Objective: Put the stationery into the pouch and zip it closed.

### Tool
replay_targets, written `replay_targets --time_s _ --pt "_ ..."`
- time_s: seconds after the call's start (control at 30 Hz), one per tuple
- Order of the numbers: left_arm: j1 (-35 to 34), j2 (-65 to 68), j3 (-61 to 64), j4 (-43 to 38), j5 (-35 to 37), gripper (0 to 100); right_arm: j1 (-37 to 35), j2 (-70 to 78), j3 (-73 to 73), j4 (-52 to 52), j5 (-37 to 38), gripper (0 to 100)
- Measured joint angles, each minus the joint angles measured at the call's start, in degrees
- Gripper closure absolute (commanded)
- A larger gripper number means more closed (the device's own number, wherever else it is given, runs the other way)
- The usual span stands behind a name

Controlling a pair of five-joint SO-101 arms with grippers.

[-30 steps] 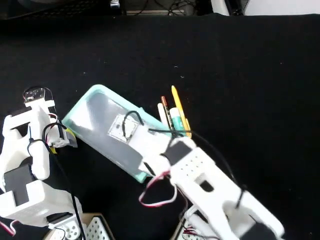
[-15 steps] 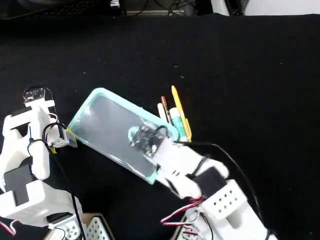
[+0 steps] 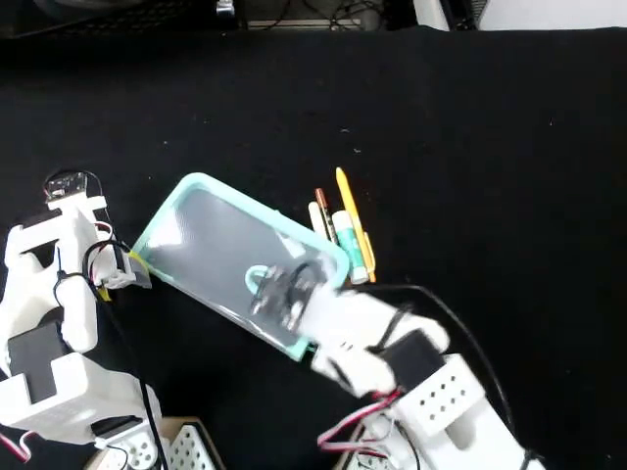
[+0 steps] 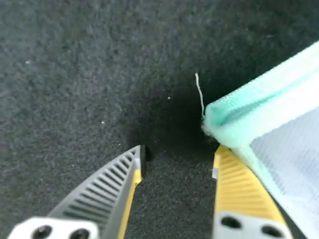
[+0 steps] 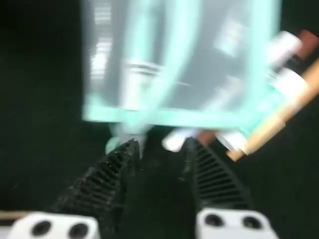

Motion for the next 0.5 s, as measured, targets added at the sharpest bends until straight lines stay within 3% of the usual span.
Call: replay_targets --time_s 0.13,0.33,0.5 --pt "-1.14 0.0 -0.09 0.0 0.26 76 0.97 0.0 0.53 1.14 4.57 94.6" --pt "-1.14 0.0 -0.09 0.0 0.26 76 11.69 0.0 1.14 1.23 9.93 94.6" --pt "-1.14 0.0 -0.09 0.0 0.26 76 13.36 0.0 5.89 -4.84 10.46 94.6"
